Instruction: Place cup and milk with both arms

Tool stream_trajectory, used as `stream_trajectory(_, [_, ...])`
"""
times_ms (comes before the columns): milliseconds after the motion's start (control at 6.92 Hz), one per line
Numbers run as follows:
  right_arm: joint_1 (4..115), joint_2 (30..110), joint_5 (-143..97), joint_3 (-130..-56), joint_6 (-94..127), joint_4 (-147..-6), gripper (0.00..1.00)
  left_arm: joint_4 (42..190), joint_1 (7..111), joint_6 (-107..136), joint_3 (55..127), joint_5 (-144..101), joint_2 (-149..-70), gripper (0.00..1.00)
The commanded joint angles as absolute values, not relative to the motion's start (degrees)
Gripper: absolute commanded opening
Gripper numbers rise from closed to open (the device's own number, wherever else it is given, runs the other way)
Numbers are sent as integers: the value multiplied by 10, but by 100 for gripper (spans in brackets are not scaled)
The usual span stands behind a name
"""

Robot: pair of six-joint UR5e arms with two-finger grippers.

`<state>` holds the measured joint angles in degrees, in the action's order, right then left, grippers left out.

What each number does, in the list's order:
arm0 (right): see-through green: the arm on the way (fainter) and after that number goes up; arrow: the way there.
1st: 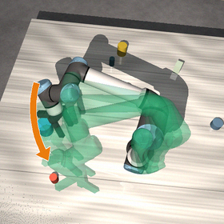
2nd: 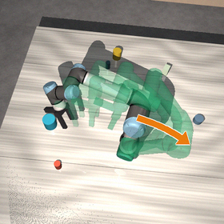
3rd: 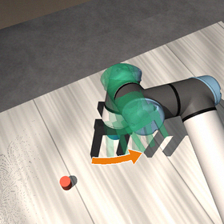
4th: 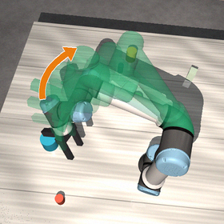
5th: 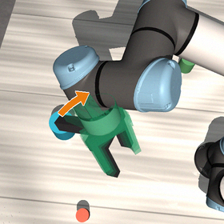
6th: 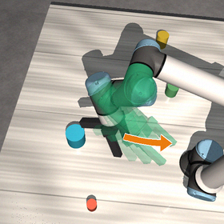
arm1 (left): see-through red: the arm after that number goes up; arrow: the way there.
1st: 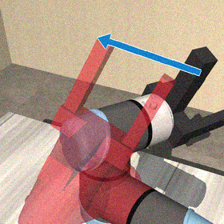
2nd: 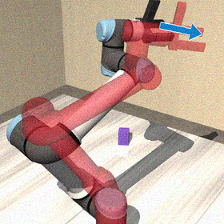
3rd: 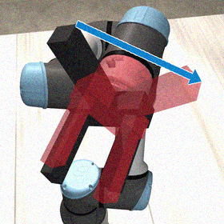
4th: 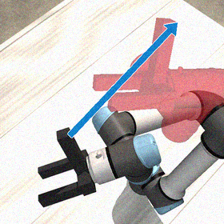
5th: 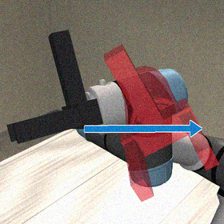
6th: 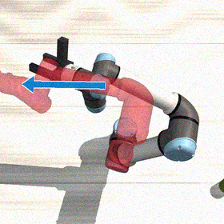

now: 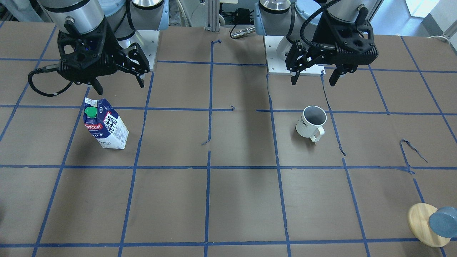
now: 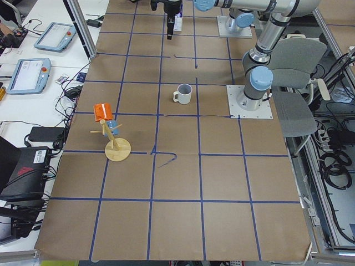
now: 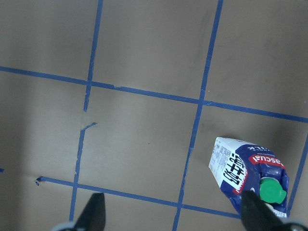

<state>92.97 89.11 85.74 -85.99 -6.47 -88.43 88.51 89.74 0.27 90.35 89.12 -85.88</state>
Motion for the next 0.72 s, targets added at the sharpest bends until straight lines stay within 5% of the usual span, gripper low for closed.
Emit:
stream_trajectory(0, [925,895,862,-869,-43,-890,100,885,897,3,904,891,-859,100])
stream_trajectory(578, [924,897,923,-878,-42,-910,100,885,897,3,904,891,-859,100])
